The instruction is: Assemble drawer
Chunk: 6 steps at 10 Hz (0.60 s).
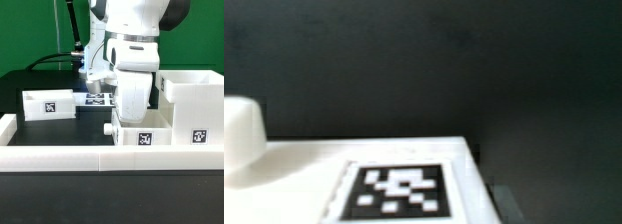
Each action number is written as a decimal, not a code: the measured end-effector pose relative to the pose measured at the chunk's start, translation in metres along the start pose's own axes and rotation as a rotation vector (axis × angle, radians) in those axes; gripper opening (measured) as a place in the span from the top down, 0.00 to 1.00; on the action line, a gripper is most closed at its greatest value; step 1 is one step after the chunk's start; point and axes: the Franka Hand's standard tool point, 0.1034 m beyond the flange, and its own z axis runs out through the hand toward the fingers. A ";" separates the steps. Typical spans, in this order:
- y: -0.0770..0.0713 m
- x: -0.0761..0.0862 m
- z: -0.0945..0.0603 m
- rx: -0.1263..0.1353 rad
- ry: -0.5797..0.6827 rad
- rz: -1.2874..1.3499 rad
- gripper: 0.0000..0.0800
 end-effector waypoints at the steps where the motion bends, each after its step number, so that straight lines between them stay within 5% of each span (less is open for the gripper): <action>1: 0.001 0.001 0.000 -0.001 0.000 0.008 0.95; 6: 0.002 0.002 0.000 -0.001 0.001 0.046 0.95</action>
Offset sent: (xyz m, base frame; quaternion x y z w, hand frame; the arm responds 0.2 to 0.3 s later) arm 0.0000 0.0000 0.0000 0.0000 0.0000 0.0000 1.0000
